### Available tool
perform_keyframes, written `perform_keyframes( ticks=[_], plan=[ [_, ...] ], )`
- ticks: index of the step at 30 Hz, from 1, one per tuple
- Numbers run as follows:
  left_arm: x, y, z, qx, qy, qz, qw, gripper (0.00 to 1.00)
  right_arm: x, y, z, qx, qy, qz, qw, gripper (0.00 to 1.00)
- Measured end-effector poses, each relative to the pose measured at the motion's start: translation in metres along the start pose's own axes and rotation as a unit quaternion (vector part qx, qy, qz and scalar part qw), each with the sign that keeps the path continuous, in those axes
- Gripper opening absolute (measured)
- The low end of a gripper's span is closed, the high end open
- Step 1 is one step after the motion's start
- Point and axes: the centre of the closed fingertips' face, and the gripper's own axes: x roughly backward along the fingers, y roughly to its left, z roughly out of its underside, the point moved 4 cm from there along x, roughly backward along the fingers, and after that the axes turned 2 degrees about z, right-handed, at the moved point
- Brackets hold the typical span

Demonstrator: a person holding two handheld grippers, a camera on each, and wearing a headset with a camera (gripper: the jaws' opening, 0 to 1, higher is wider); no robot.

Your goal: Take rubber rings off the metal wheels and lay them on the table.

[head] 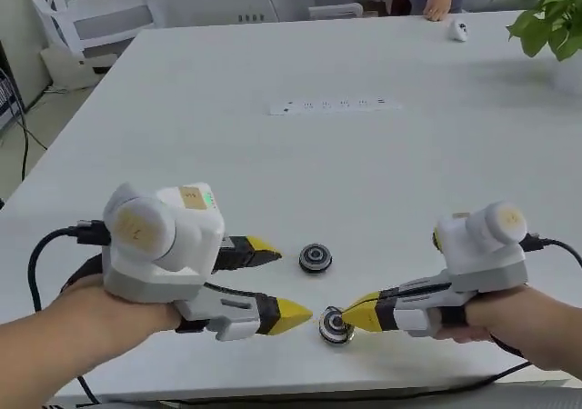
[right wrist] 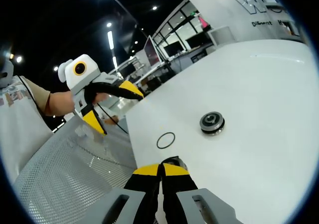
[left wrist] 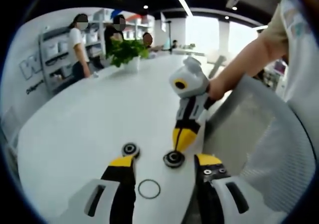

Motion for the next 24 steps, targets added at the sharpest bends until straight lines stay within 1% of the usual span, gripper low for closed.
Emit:
perform_keyframes(
  ticks=[7,8,9,17,22,24],
  plan=[
    [0.011,0.002,0.004,0.01,-0.005,-0.01,0.9999,0.53,0.0,0.002,-0.001,0.0,-0.001,-0.005,1.0,0.0],
    [0.013,0.002,0.005,0.011,-0.005,-0.01,0.9999,0.53,0.0,0.003,-0.004,-0.006,-0.009,-0.009,0.9999,0.0],
    [0.015,0.003,0.006,0.012,-0.005,-0.013,0.9998,0.54,0.001,0.004,-0.005,-0.004,-0.011,-0.009,0.9999,0.0],
    [0.029,0.006,0.009,0.022,-0.011,-0.026,0.9994,0.58,0.001,0.006,-0.008,-0.002,-0.011,-0.012,0.9999,0.0],
    [0.036,0.008,0.013,0.027,-0.012,-0.032,0.999,0.64,0.0,0.014,-0.016,0.002,-0.015,-0.016,0.9998,0.0],
    [0.038,0.009,0.015,0.029,-0.013,-0.035,0.9989,0.66,-0.002,0.013,-0.019,0.004,-0.017,-0.018,0.9997,0.0]
  ],
)
